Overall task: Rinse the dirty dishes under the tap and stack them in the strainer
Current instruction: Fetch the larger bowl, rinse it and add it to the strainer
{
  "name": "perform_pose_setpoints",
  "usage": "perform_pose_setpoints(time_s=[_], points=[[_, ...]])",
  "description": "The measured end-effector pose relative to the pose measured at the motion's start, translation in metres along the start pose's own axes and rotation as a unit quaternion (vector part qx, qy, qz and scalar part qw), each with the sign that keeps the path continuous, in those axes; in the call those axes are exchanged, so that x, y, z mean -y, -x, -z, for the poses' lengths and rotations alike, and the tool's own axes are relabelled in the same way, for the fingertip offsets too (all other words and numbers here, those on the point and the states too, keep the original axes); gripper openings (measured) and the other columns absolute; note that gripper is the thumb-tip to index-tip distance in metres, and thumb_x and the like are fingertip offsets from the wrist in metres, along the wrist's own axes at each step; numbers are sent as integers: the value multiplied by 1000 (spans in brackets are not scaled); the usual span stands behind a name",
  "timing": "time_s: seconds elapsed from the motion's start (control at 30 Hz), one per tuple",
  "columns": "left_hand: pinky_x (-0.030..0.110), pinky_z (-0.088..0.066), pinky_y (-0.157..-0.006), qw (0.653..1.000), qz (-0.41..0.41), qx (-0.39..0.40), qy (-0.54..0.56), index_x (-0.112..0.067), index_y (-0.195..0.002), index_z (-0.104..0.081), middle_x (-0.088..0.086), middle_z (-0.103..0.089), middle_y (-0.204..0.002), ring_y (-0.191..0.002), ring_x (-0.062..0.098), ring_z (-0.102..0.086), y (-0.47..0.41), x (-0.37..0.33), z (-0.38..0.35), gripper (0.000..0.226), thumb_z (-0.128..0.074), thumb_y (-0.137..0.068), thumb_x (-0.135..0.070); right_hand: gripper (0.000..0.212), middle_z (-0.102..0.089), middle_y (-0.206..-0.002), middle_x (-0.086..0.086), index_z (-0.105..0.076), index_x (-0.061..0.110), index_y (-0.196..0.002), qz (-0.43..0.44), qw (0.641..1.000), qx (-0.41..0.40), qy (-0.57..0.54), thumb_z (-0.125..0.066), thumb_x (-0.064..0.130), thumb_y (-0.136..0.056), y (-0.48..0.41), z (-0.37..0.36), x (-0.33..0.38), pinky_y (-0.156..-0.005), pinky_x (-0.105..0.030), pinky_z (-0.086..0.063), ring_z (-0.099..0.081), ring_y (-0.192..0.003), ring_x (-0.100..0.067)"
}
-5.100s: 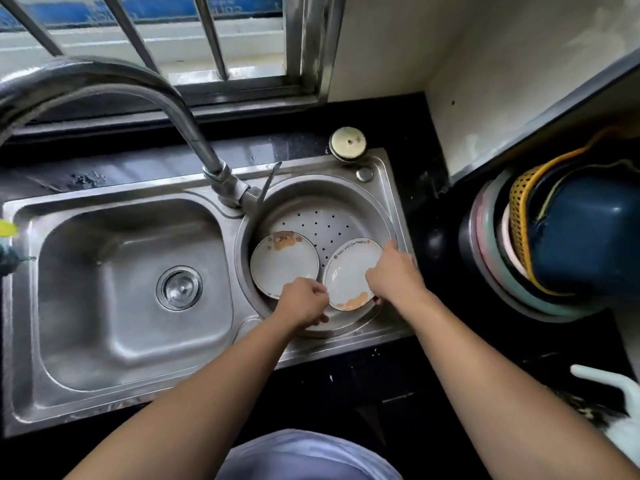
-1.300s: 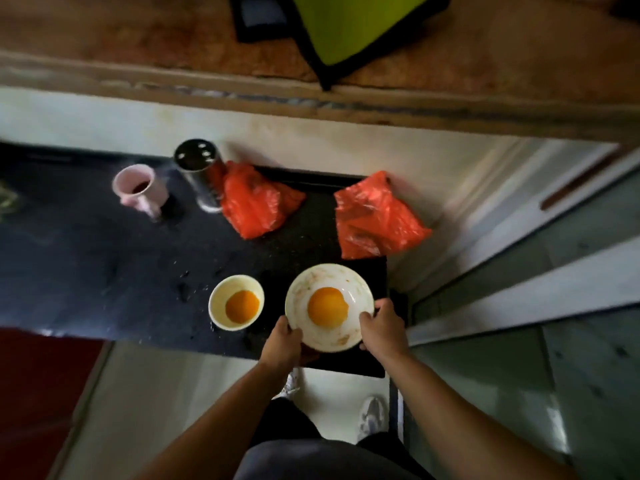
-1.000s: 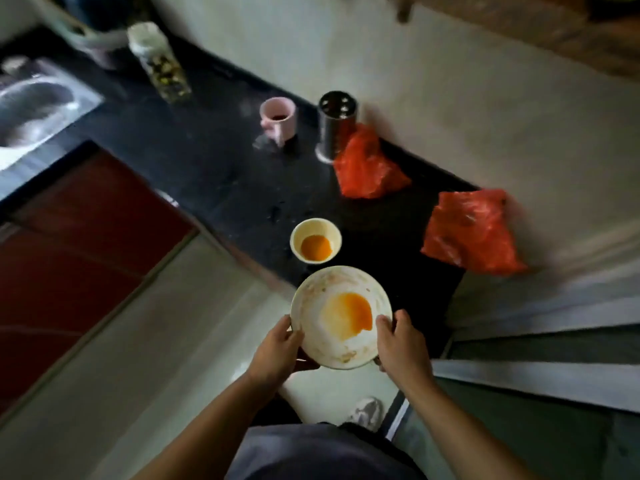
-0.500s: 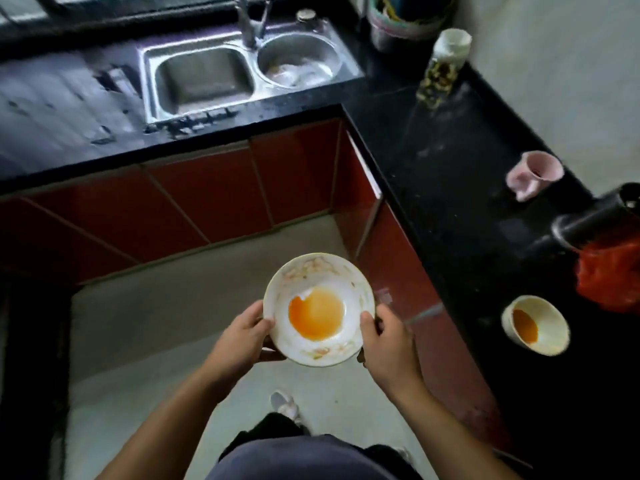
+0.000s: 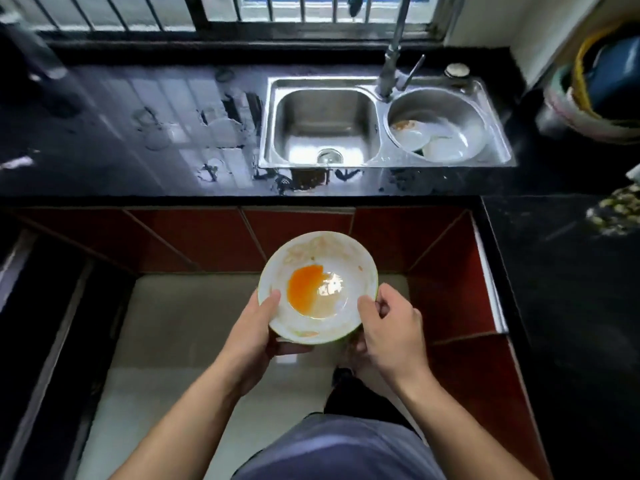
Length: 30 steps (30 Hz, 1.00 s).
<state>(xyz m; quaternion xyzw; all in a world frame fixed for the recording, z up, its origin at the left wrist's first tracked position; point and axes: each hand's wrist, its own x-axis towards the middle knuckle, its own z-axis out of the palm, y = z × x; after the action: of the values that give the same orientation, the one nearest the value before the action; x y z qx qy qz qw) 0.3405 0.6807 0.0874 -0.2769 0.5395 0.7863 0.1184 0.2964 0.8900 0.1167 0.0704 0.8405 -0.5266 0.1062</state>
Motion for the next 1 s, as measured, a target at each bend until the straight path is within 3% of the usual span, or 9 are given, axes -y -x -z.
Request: perform_pose_setpoints(time_s=[0.13, 0.23, 0.33, 0.47, 0.6, 0.7, 0.8, 0.9, 1.0], points=[[50, -64, -75, 995, -2, -74, 65, -39, -132, -68, 4, -75, -129, -110, 30, -76, -57, -61, -5, 31, -52, -105, -46, 39, -53, -56, -20, -43, 9, -68, 46, 994, 99, 2, -62, 37, -89, -94, -9, 49, -46, -38, -41, -57, -47, -33], [48, -64, -79, 991, -5, -109, 83, -38, -129, -70, 4, -76, -128, -112, 30, -75, -105, -101, -7, 31, -50, -106, -44, 40, -55, -48, -5, -46, 10, -68, 73, 985, 152, 25, -66, 34, -93, -165, -16, 85, -47, -29, -43, -61, -42, -11], [44, -62, -88, 986, -6, -130, 99, -35, -133, -67, 4, -77, -127, -114, 27, -74, -159, -138, -10, 32, -50, -107, -41, 42, -59, -46, -1, -47, 10, -70, 61, 981, 182, 27, -62, 43, -92, -232, -25, 111, -52, -32, -46, -62, -41, -17], [35, -65, -76, 987, 10, -111, 117, -34, -129, -68, 2, -79, -120, -105, 21, -77, -243, -179, -3, 28, -49, -109, -35, 45, -65, -53, -11, -59, 17, -80, 9, 978, 208, 11, -52, 62, -87, -315, -42, 130, -52, -33, -44, -62, -43, -23], [34, -61, -86, 995, 19, -87, 55, -39, -128, -68, -5, -79, -120, -106, 15, -76, -327, -218, 6, 27, -49, -109, -39, 21, -71, -73, -8, -65, 14, -90, -91, 990, 107, -30, -58, 32, -99, -386, -51, 132, -43, -29, -44, -61, -46, -21], [29, -64, -74, 997, 36, -51, 38, -55, -117, -72, -13, -80, -116, -101, 10, -77, -369, -247, 11, 26, -49, -107, -47, 12, -72, -86, -11, -66, 17, -96, -165, 985, 7, -57, -55, 21, -99, -432, -38, 134, -42, -28, -44, -63, -52, -21], [38, -64, -86, 996, 66, -54, 38, -46, -120, -72, -9, -78, -122, -110, 18, -75, -413, -261, 10, 25, -52, -106, -46, 13, -73, -90, -9, -65, 17, -105, -168, 981, -95, 3, -57, 13, -95, -489, -9, 133, -47, -30, -50, -68, -59, -20], [37, -65, -77, 994, 88, -57, 29, -33, -124, -71, -2, -80, -116, -99, 17, -78, -449, -271, 3, 27, -53, -106, -44, 24, -71, -111, -10, -64, 18, -116, -169, 966, -155, 123, -57, 20, -93, -540, 18, 127, -78, -48, -61, -73, -85, -28], [44, -64, -84, 994, 90, -55, -12, -27, -132, -67, 4, -78, -120, -103, 22, -77, -475, -284, -10, 38, -53, -103, -48, 46, -56, -141, -13, -55, 15, -136, -159, 936, -142, 281, -56, 21, -91, -587, 38, 119, -104, -48, -46, -59, -120, -37]])
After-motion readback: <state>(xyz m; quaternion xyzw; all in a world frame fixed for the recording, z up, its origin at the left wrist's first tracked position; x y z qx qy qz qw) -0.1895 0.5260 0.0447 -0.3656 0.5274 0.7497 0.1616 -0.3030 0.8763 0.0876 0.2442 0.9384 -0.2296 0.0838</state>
